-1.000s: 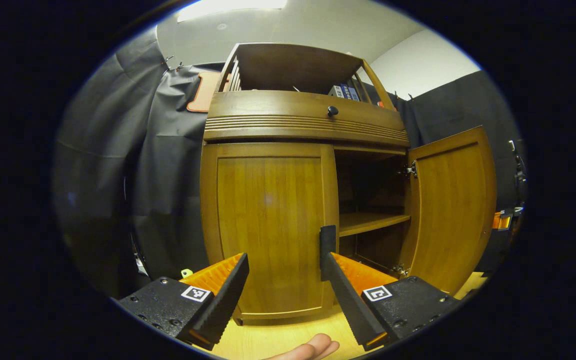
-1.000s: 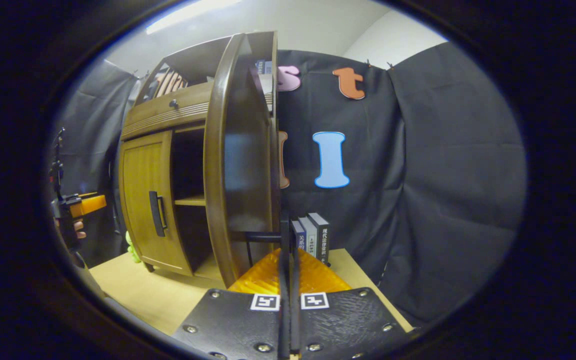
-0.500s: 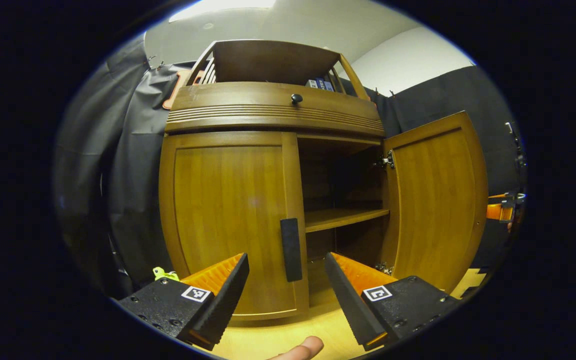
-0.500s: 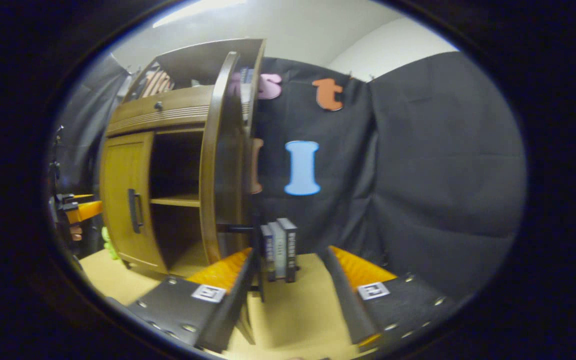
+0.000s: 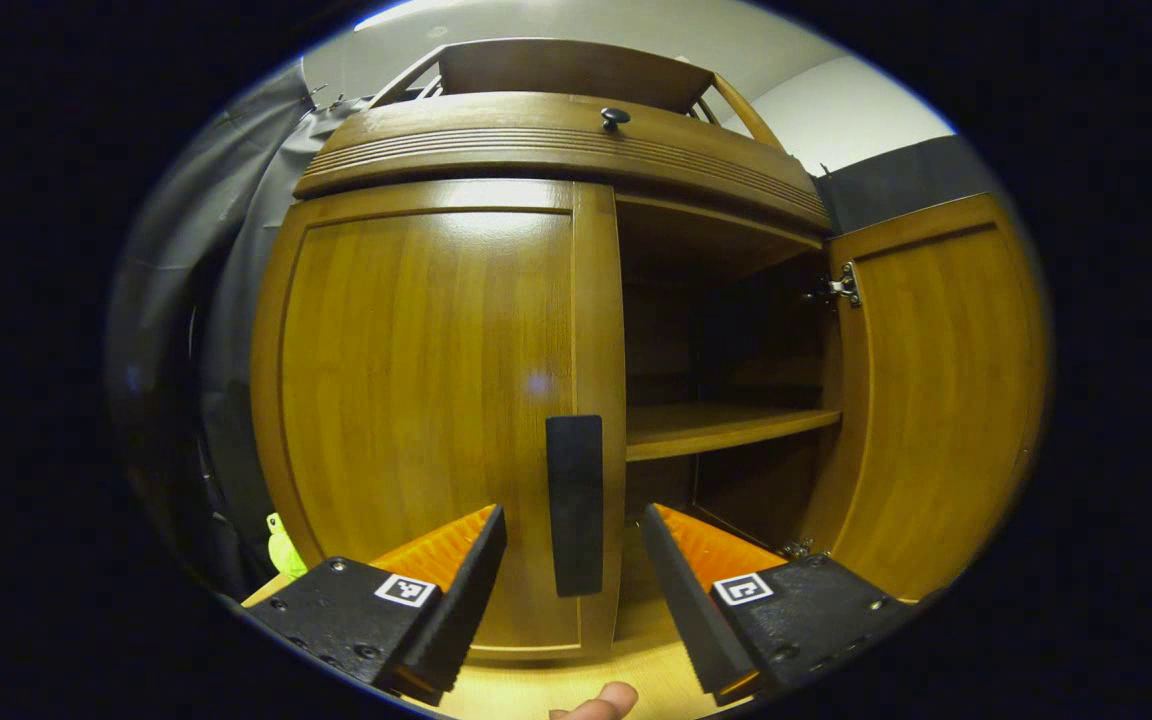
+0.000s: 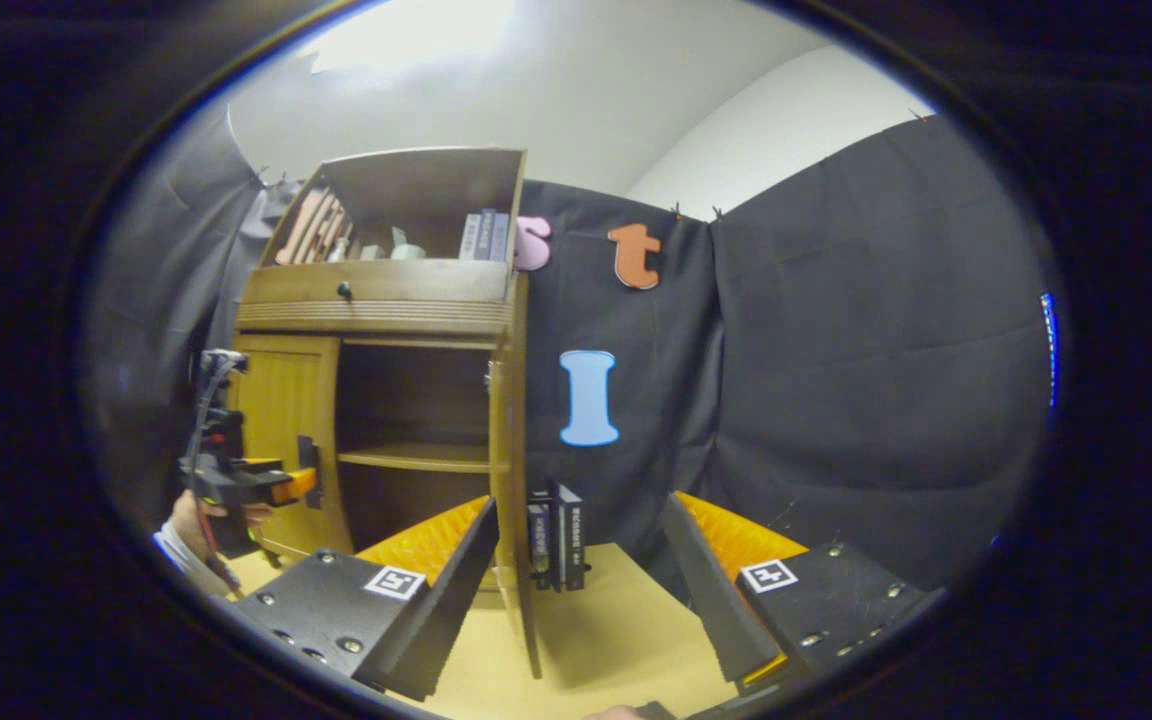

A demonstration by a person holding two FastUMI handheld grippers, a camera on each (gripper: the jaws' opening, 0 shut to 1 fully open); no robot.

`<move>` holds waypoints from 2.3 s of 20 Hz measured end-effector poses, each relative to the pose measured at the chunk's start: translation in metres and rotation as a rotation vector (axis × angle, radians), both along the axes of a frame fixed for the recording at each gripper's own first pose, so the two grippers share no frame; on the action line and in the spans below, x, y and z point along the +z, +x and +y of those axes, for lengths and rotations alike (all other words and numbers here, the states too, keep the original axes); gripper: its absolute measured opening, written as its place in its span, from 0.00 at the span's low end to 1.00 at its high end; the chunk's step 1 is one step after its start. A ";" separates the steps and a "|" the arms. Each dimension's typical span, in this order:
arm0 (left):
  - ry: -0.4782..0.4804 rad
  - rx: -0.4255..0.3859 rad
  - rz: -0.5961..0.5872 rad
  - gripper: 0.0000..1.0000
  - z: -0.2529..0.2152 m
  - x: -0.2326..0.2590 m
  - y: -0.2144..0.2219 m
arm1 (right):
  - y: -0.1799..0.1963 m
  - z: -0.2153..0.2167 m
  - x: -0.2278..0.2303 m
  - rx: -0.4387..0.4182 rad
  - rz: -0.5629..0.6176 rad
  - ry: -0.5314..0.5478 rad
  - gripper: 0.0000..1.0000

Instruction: Open the right door of the double-door shoe cabinet with the right hand, and open the left door with the left hand.

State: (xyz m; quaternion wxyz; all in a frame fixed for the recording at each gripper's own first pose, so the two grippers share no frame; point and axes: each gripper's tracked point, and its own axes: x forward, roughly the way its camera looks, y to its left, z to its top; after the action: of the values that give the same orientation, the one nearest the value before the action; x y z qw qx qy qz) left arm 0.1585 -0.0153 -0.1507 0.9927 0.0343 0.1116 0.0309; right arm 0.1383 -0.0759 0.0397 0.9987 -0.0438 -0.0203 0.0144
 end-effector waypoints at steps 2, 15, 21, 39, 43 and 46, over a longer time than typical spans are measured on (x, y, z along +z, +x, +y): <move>0.038 0.021 -0.003 0.76 0.005 -0.004 0.011 | -0.011 0.006 -0.002 -0.001 0.013 0.002 0.99; -0.022 -0.078 0.064 0.29 -0.003 -0.002 -0.004 | -0.051 0.012 0.015 0.005 -0.009 0.042 0.99; -0.027 -0.129 0.079 0.30 -0.007 0.010 -0.033 | -0.058 0.024 0.016 0.013 0.017 0.004 0.99; -0.007 -0.217 0.095 0.29 0.022 0.036 -0.126 | -0.081 0.056 0.023 0.063 0.005 -0.031 0.99; 0.004 -0.216 0.089 0.29 0.032 0.043 -0.142 | -0.080 0.058 0.023 0.063 0.007 -0.022 0.99; 0.017 -0.211 0.080 0.29 0.040 0.046 -0.153 | -0.080 0.058 0.024 0.062 0.006 -0.021 0.99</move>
State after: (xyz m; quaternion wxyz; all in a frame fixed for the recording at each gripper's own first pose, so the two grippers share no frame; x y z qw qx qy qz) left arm 0.0059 0.0245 -0.1044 0.9848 0.0556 0.1466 -0.0742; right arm 0.0586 -0.0175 0.0638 0.9974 -0.0534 -0.0186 0.0455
